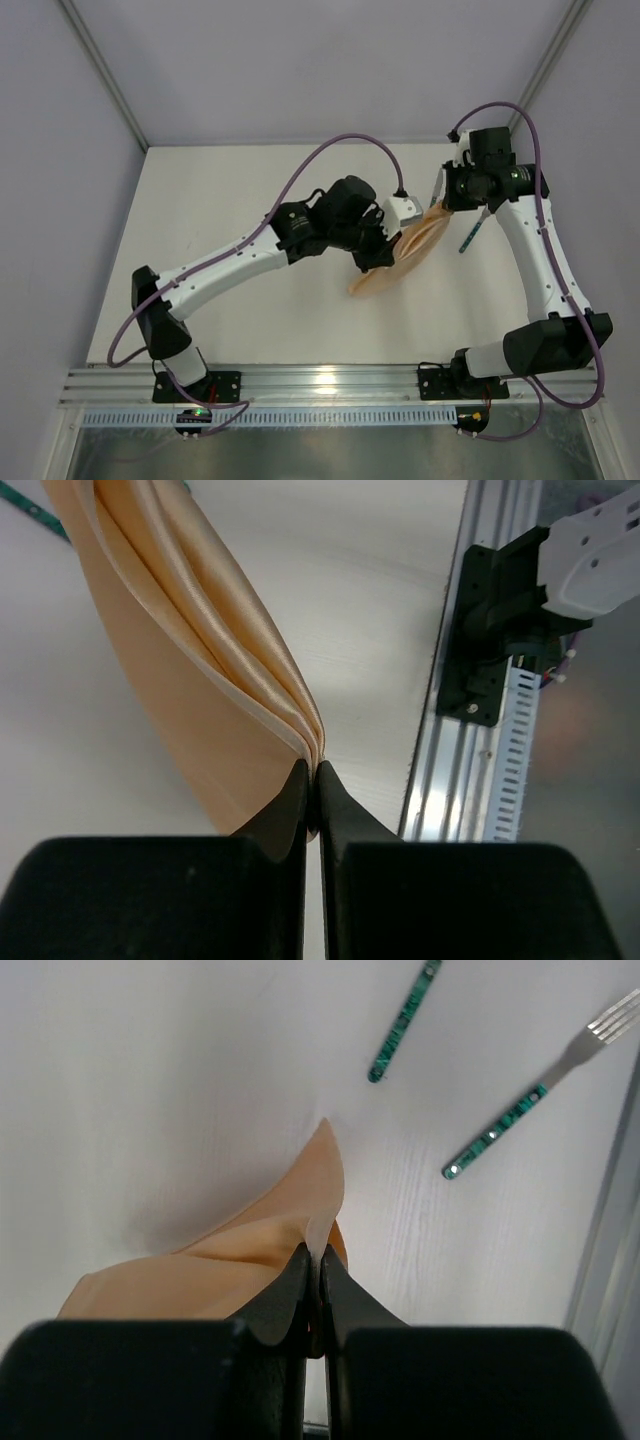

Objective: Fold the napkin into a case and place the utensils inside
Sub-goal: Turn over the upper triangle folded napkin at the center of the board.

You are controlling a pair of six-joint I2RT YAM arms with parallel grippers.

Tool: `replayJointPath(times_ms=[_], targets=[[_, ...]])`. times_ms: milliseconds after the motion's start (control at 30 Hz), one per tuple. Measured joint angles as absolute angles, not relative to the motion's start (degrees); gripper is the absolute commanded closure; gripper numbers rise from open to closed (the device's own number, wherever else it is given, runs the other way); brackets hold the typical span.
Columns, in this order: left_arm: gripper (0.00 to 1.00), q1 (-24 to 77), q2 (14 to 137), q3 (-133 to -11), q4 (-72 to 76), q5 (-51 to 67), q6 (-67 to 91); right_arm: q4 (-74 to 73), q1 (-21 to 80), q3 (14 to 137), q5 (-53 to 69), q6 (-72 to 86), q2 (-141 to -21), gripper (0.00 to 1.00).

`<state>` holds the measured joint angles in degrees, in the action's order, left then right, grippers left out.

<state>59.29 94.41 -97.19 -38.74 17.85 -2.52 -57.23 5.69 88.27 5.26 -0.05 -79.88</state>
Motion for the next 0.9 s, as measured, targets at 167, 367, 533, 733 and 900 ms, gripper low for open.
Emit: replayJointPath(times_ms=[167,367,533,733,900], targets=[[1.0,59.8,103.2,-105.5,-36.6,22.8,4.0,-62.7,4.6,90.3,-3.5,-2.4,-80.2,0.96],[1.0,60.1,113.8,-115.8,-34.9,27.7,10.5,-67.7,1.9,92.5,-11.9,-4.7,-81.9,0.96],[1.0,60.0,117.1,-116.0,-31.9,31.2,16.3,-69.5,1.7,96.6,-15.2,-4.6,-88.3,0.96],[1.0,54.3,113.5,-98.2,-20.6,35.4,23.6,-66.5,5.7,97.9,-14.5,-2.9,-101.0,0.96],[1.0,41.1,109.8,-78.7,-11.4,35.7,26.6,-65.3,15.2,112.7,-14.2,0.0,-120.9,0.96]])
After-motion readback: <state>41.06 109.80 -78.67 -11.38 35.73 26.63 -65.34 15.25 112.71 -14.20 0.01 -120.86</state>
